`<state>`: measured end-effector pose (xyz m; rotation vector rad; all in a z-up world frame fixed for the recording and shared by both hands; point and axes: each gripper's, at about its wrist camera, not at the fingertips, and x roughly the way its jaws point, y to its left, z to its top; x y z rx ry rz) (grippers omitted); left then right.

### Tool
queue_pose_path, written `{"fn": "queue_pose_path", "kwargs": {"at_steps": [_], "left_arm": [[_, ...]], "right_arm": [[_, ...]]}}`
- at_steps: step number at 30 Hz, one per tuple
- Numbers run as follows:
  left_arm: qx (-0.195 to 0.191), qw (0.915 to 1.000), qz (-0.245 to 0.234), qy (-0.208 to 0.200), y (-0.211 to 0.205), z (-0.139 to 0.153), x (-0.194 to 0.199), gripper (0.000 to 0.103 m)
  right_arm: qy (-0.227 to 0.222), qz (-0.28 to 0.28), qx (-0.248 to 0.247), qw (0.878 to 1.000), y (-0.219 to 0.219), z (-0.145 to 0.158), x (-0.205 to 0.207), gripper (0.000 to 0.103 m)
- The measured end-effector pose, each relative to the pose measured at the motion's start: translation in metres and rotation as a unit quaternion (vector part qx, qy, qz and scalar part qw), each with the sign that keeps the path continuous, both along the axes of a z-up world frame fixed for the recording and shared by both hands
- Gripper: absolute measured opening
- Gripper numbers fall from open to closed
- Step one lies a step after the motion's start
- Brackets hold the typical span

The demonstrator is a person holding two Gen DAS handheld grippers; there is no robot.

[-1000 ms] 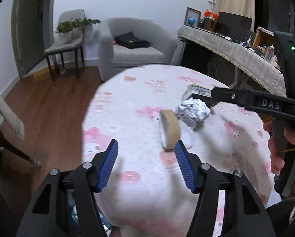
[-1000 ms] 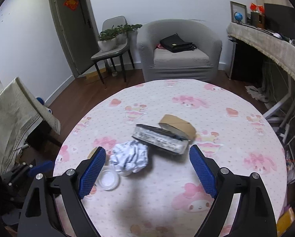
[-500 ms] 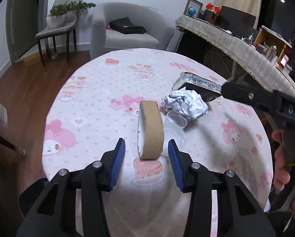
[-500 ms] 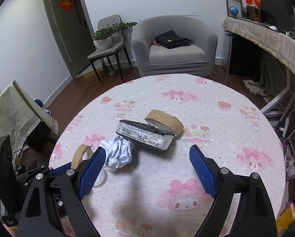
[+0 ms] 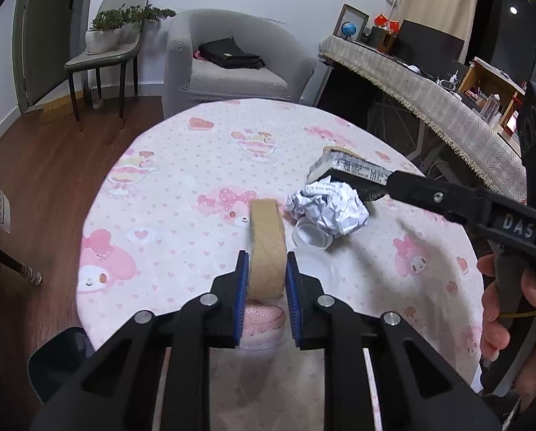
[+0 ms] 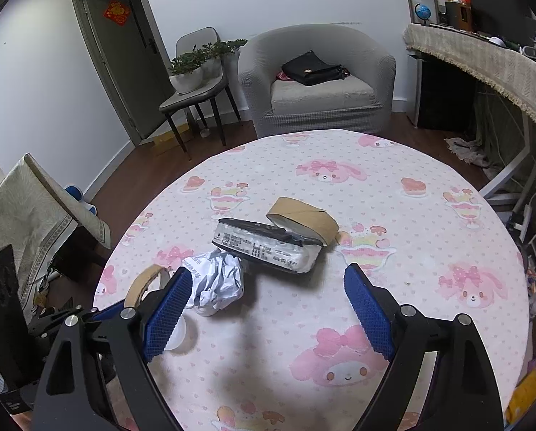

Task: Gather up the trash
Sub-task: 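Return both tools to the table and close the left tool on the tape roll, then grasp the black printed box with the right tool while the left tool holds the tape roll, then carry the tape roll and black box over the teal bin with both tools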

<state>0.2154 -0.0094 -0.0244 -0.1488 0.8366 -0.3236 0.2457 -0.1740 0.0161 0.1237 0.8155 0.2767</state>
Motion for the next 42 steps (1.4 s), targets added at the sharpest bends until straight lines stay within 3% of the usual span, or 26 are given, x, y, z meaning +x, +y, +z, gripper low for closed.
{"fn": "queue_pose_path", "kwargs": {"at_steps": [6,20,27,28,30,32,42], "left_arm": [[-0.003,0.9999,0.007,-0.013,0.005,0.007,-0.002,0.021],[0.005,0.9999,0.011,-0.005,0.014,0.0,-0.008,0.022],[0.001,0.9999,0.016,0.006,0.027,-0.004,-0.012,0.023],[0.001,0.9998,0.016,0.008,0.029,-0.004,-0.013,0.026],[-0.004,0.9998,0.015,0.014,0.033,-0.006,-0.014,0.028],[-0.005,0.9998,0.012,0.014,0.035,-0.007,-0.016,0.028],[-0.036,0.9989,0.017,0.024,0.052,-0.003,-0.02,0.027]], "right_arm": [[-0.007,-0.019,-0.003,1.0,0.004,-0.001,0.006,0.091],[0.024,-0.068,0.011,0.997,0.019,-0.02,0.039,0.091],[0.028,-0.084,-0.019,0.996,0.035,-0.024,0.043,0.091],[0.029,-0.086,-0.024,0.996,0.035,-0.025,0.044,0.09],[0.032,-0.092,-0.028,0.995,0.034,-0.028,0.046,0.077],[0.03,-0.099,-0.025,0.994,0.031,-0.027,0.045,0.073],[-0.02,-0.064,-0.072,0.995,0.054,-0.006,0.033,0.072]]}}
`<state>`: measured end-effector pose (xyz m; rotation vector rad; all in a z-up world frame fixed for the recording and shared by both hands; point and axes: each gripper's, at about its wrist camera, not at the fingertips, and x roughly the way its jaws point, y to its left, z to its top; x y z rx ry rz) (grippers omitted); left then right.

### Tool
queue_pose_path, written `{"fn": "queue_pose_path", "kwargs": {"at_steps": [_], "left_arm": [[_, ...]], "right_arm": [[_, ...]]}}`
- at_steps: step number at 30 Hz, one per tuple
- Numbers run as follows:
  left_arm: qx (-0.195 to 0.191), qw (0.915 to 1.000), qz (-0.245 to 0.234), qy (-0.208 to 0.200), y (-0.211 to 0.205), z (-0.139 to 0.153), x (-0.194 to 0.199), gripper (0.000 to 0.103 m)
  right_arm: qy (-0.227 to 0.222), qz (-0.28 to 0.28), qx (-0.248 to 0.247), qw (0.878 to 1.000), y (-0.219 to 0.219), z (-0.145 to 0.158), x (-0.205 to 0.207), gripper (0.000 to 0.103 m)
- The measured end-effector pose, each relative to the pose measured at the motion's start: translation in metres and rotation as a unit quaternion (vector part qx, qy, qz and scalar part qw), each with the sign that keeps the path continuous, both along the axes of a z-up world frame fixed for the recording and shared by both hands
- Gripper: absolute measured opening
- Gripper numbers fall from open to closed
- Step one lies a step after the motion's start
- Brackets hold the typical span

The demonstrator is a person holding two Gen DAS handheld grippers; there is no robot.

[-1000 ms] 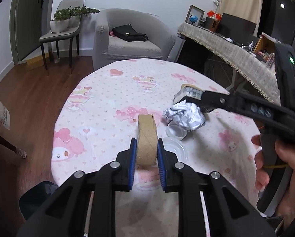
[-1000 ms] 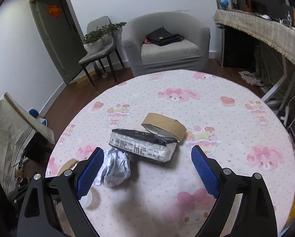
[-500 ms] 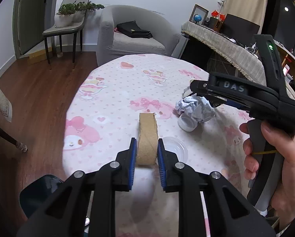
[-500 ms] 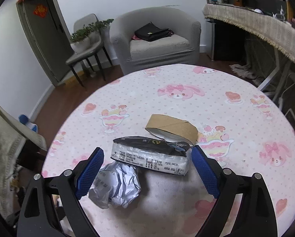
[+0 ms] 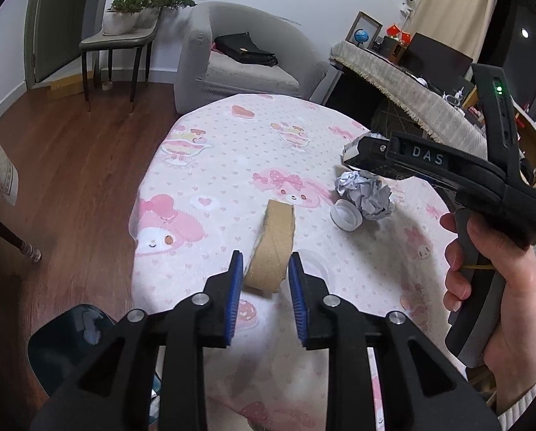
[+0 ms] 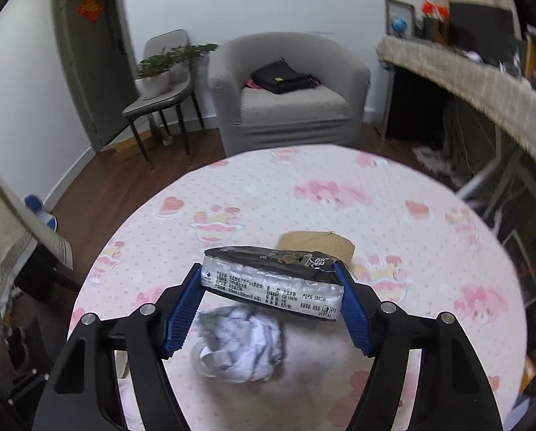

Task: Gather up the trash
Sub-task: 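Carry the tape roll and black box over the teal bin with both tools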

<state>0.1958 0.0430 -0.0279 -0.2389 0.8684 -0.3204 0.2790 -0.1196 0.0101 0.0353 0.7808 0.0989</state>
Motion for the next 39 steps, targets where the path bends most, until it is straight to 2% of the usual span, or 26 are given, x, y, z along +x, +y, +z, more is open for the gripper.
{"fn": "queue_pose_path", "kwargs": {"at_steps": [15,25,33,39], "left_arm": [[0.01,0.9996,0.004,-0.025,0.013,0.011,-0.014,0.022],[0.016,0.9991,0.012,-0.038,0.023,0.019,-0.025,0.022],[0.031,0.997,0.041,-0.058,0.051,0.033,-0.042,0.022],[0.037,0.9939,0.084,-0.061,0.09,0.036,-0.062,0.022]], "right_arm": [[-0.014,0.044,0.005,0.999,0.034,0.012,-0.009,0.07],[-0.031,0.091,0.032,0.995,0.056,0.03,-0.023,0.07],[-0.028,0.136,0.064,0.988,0.082,0.037,-0.034,0.07],[-0.027,0.18,0.081,0.98,0.109,0.041,-0.049,0.07]]}}
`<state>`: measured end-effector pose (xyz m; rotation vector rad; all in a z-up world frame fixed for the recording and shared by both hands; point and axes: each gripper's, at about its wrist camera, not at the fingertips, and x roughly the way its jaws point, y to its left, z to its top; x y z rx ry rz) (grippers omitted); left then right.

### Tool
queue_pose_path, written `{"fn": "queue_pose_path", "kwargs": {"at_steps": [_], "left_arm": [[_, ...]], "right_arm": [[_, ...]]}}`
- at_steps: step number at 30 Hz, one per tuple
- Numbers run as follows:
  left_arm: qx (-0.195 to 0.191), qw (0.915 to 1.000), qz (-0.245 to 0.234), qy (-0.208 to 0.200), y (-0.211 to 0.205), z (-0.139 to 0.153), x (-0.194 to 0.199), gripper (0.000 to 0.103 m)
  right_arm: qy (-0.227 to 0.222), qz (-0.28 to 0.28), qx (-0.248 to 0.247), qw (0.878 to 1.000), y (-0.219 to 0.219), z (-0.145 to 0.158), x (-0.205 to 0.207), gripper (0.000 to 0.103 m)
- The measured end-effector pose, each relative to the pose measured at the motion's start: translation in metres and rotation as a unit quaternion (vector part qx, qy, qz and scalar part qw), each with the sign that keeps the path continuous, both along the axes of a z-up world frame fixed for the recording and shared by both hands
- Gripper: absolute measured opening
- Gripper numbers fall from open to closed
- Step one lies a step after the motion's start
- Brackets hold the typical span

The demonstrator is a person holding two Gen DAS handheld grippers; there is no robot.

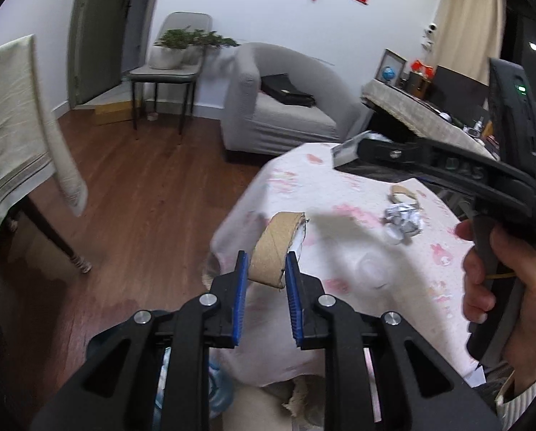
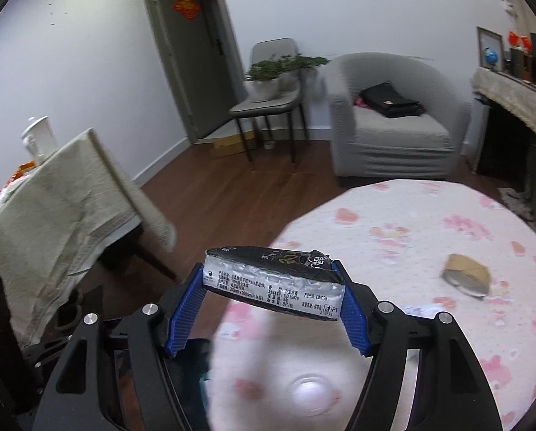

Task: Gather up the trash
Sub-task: 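Carry the tape roll and black box over the teal bin with both tools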

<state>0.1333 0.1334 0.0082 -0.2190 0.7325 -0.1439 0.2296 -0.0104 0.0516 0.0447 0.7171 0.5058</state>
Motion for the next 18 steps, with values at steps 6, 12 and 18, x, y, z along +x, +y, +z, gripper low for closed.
{"fn": "queue_pose_path", "kwargs": {"at_steps": [6,12,18], "left_arm": [[0.009,0.9989,0.038,0.023,0.033,-0.016,-0.018,0.022],[0.018,0.9961,0.062,0.059,0.057,-0.048,-0.03,0.022],[0.034,0.9914,0.074,0.102,0.077,-0.083,-0.041,0.022]], "right_arm": [[-0.003,0.041,0.005,0.999,0.033,0.005,-0.015,0.07],[0.004,0.075,0.012,0.997,0.061,0.003,-0.026,0.07],[0.013,0.108,0.007,0.994,0.088,0.0,-0.036,0.07]]}}
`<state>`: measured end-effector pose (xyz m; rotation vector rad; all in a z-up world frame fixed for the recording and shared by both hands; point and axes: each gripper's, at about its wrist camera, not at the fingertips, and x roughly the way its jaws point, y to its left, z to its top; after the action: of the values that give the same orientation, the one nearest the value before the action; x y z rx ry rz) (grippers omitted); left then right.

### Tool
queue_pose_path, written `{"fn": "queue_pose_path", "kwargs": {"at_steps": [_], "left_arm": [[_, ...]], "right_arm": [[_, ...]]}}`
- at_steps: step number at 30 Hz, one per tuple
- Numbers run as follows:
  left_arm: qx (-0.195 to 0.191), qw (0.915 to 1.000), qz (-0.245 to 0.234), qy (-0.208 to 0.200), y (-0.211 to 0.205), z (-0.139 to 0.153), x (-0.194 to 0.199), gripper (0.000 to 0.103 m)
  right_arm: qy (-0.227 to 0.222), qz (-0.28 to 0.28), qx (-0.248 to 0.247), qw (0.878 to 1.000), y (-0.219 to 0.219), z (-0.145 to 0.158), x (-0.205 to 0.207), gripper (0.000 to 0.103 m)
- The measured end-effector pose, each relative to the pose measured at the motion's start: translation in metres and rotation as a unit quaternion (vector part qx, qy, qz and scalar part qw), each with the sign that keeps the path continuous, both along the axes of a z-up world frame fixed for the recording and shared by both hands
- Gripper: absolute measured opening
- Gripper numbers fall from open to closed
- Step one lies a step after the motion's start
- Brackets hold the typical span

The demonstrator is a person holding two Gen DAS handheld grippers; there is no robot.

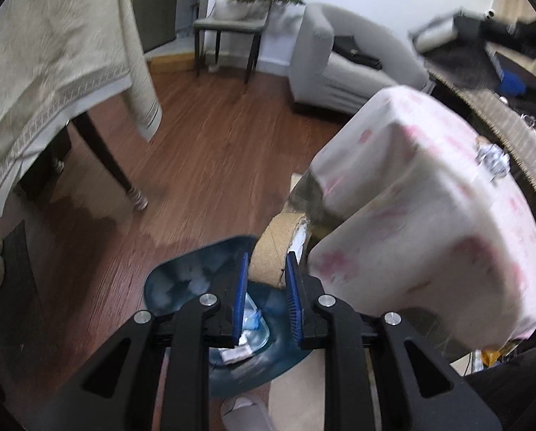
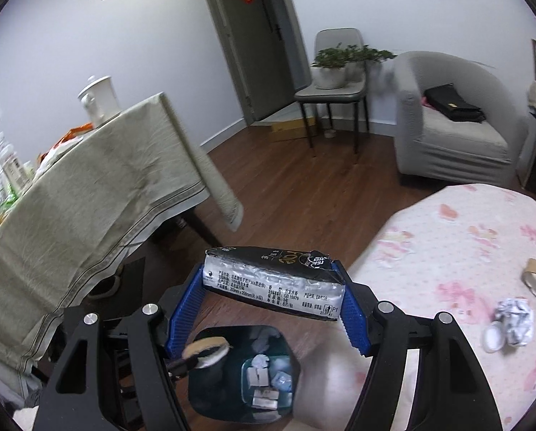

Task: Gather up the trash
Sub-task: 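Carry the tape roll and black box over the teal bin with both tools, then open the left tool over the bin to drop the tape roll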

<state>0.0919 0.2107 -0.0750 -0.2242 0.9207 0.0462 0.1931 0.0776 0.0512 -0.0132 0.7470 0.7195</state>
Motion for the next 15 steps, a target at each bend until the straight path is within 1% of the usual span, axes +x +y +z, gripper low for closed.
{"fn": "queue_pose_path", "kwargs": {"at_steps": [3,7,11,15], "left_arm": [[0.003,0.9998,0.001,0.019,0.007,-0.013,-0.004,0.022],[-0.012,0.9985,0.006,0.052,0.016,-0.032,-0.009,0.022],[-0.007,0.9971,0.006,0.076,0.021,-0.046,-0.014,0.022],[-0.015,0.9949,0.012,0.099,0.03,-0.061,-0.017,0.022]], "right_arm": [[0.002,0.015,-0.008,1.0,0.012,-0.003,-0.005,0.07],[0.012,0.03,-0.018,0.999,0.029,-0.011,-0.01,0.07],[0.017,0.046,-0.03,0.998,0.046,-0.018,-0.016,0.07],[0.019,0.053,-0.035,0.998,0.056,-0.022,-0.019,0.07]]}}
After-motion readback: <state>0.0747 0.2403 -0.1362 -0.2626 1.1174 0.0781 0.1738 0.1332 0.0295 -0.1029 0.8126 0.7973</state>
